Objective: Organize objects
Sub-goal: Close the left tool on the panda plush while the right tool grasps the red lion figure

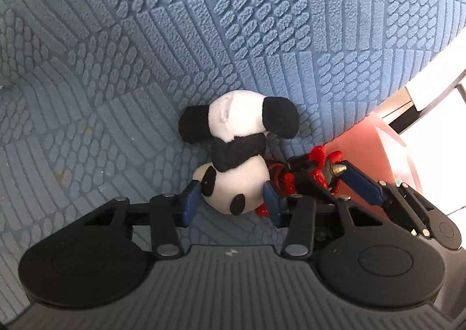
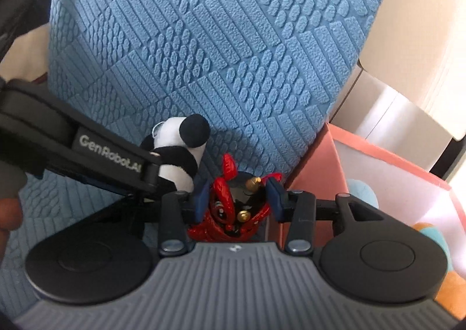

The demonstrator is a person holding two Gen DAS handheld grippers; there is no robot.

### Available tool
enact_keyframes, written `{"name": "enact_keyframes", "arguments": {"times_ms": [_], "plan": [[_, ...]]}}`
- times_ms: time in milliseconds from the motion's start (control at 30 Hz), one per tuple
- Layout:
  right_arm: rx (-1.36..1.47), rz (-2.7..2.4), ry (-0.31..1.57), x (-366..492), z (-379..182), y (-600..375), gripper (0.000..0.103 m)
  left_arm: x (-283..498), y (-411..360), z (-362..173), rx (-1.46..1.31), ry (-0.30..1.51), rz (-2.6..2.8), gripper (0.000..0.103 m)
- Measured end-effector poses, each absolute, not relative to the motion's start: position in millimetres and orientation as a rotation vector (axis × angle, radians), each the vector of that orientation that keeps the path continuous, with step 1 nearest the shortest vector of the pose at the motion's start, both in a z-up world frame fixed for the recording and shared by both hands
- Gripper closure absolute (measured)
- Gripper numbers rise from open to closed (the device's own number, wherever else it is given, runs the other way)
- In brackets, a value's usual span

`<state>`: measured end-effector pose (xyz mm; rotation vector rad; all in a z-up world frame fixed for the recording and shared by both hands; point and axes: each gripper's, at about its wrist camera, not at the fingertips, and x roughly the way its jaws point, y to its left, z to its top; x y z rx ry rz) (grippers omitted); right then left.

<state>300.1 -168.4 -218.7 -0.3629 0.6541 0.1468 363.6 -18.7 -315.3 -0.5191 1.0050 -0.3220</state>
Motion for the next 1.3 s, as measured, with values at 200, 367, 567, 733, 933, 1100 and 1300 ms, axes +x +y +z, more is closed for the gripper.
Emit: {"name": "enact_keyframes", "arguments": {"times_ms": [200,367,567,733,933,1100,1300], "plan": [[-0.336,0.161,0.669,289,-213,-169,0.058,356,-13,-309,-0.535,0.996,-0.289,0.058],[-0.302,0.196,0.68,268,-203,-172,0.059,334,-15,-298,-0.527,1.008,-0.274,0.06],[-0.272,0.225,0.684,244,-190,-182,0.06,306,-4,-284,-0.532,1.002,-0.265,0.061],[-0.267,0.258,0.685,217,-179,-189,0.06,273,6,-277,-0.536,1.014,-0.242,0.068],[-0.278,0.297,0.692,183,-172,-190,0.06,250,1,-277,-0.54,1.032,-0.215,0.09],[-0.277,0.328,0.698,174,-175,-186,0.06,224,13,-269,-0.568,1.011,-0.201,0.09],[-0.249,0.342,0.748,168,-184,-183,0.06,232,9,-264,-0.511,1.009,-0.195,0.086]]}}
